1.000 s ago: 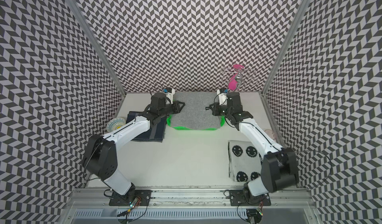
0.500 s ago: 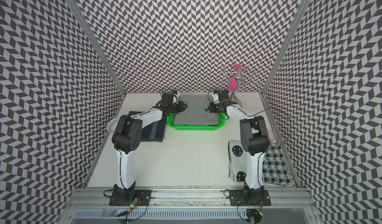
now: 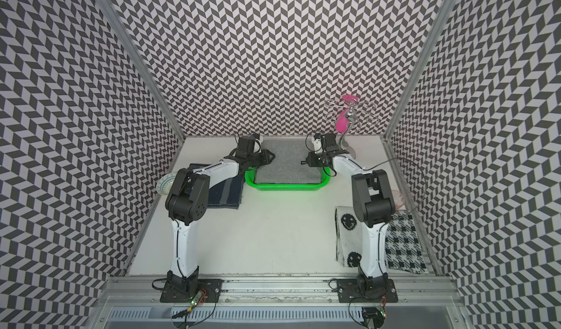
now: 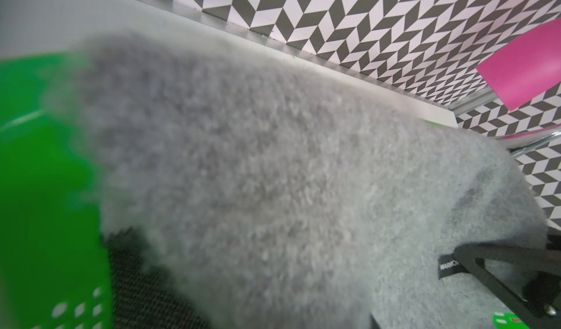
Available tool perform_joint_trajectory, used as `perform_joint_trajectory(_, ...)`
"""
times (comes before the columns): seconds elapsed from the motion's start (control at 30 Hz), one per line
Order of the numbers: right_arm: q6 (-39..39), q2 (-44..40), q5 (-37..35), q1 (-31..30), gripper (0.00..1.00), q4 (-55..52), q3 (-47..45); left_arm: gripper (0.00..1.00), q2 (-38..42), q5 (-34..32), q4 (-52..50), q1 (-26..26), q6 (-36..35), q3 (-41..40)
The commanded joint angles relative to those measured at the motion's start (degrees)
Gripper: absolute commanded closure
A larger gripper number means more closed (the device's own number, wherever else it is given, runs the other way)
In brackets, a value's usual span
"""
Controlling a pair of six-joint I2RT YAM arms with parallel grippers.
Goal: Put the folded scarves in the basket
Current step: Place the scarf in the basket.
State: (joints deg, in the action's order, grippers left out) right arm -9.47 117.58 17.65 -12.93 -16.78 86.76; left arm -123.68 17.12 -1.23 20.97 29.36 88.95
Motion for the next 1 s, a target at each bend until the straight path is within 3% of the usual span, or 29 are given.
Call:
perform_joint_trajectory(0.0, -0.2, -4.7, -2.6, 0.1, 0.62, -0.4, -1.3, 0.57, 3.9, -3.4, -3.4, 0.6, -1.1, 2.0)
perform_joint_trajectory(0.17, 0.7, -7.1, -8.4, 0.1, 0.55, -4.1, -1.5, 0.47, 4.5, -5.1, -8.1, 0.4, -2.1, 2.9)
perform_joint_trajectory(0.4, 0.8, -10.9, -11.3, -0.5, 0.53, -5.2, -2.3, 0.45, 8.7, -7.2, -8.6, 0.2, -2.6, 0.6)
perform_joint_trajectory(0.57, 0.7, -12.5, -10.7, -3.1, 0.58, -5.7, 0.1, 0.44, 10.8, -15.2, -14.1, 0.2, -6.6, 2.8)
perform_joint_trajectory(0.7, 0.6, -10.9, -9.7, -4.3, 0.63, -4.6, 2.1, 0.43, 12.5, -17.7, -14.9, -0.2, -8.3, 1.4)
perform_joint_trajectory(0.8, 1.2, -7.7, -6.4, -4.3, 0.64, -2.2, 2.6, 0.43, 15.2, -15.4, -11.7, -0.1, -7.2, -2.2)
perform_joint_trajectory(0.97, 2.0, -1.7, -9.9, -3.6, 0.68, -4.6, 5.2, 0.44, 16.7, -13.2, -9.7, 1.1, -6.0, -5.2)
